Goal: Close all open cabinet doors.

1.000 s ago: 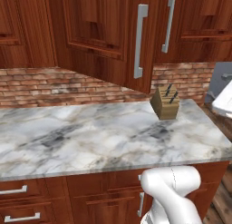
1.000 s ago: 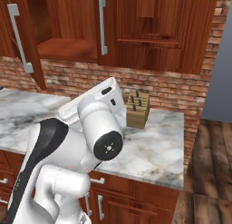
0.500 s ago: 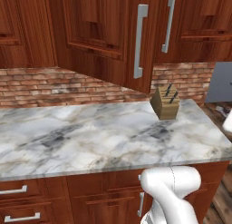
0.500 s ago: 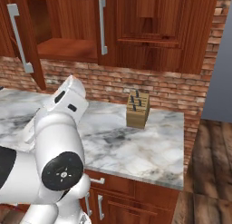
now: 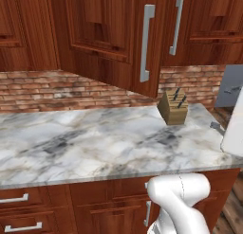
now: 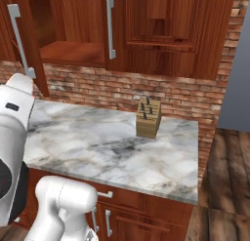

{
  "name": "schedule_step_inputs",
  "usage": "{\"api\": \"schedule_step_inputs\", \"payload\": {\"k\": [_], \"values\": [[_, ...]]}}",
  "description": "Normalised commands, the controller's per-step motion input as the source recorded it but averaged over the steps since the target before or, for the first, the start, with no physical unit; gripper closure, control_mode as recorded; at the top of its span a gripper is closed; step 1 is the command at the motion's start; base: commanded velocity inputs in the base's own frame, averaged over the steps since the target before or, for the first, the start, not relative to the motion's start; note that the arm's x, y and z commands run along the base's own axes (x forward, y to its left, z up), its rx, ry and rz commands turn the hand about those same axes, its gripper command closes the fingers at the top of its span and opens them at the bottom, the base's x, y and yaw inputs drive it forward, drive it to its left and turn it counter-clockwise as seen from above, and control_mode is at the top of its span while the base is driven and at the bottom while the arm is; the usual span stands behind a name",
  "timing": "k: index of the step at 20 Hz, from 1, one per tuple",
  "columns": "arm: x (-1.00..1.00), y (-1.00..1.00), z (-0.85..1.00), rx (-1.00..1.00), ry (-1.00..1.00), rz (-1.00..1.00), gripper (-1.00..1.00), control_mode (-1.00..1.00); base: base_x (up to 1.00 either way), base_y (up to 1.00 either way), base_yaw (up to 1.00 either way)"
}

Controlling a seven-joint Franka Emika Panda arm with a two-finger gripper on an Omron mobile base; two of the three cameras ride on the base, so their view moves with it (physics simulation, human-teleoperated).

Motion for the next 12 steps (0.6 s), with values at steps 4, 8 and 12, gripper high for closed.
{"api": "schedule_step_inputs", "payload": {"k": [4, 8, 12], "values": [[0.23, 0.8, -0.09, -0.18, -0.02, -0.08, -1.0, -1.0, 0.0, 0.0, 0.0], [0.52, 0.72, -0.06, -0.16, 0.0, -0.13, -1.0, -1.0, 0.0, 0.0, 0.0], [0.54, 0.59, 0.0, -0.16, -0.01, -0.17, -1.0, -1.0, 0.0, 0.0, 0.0]]}}
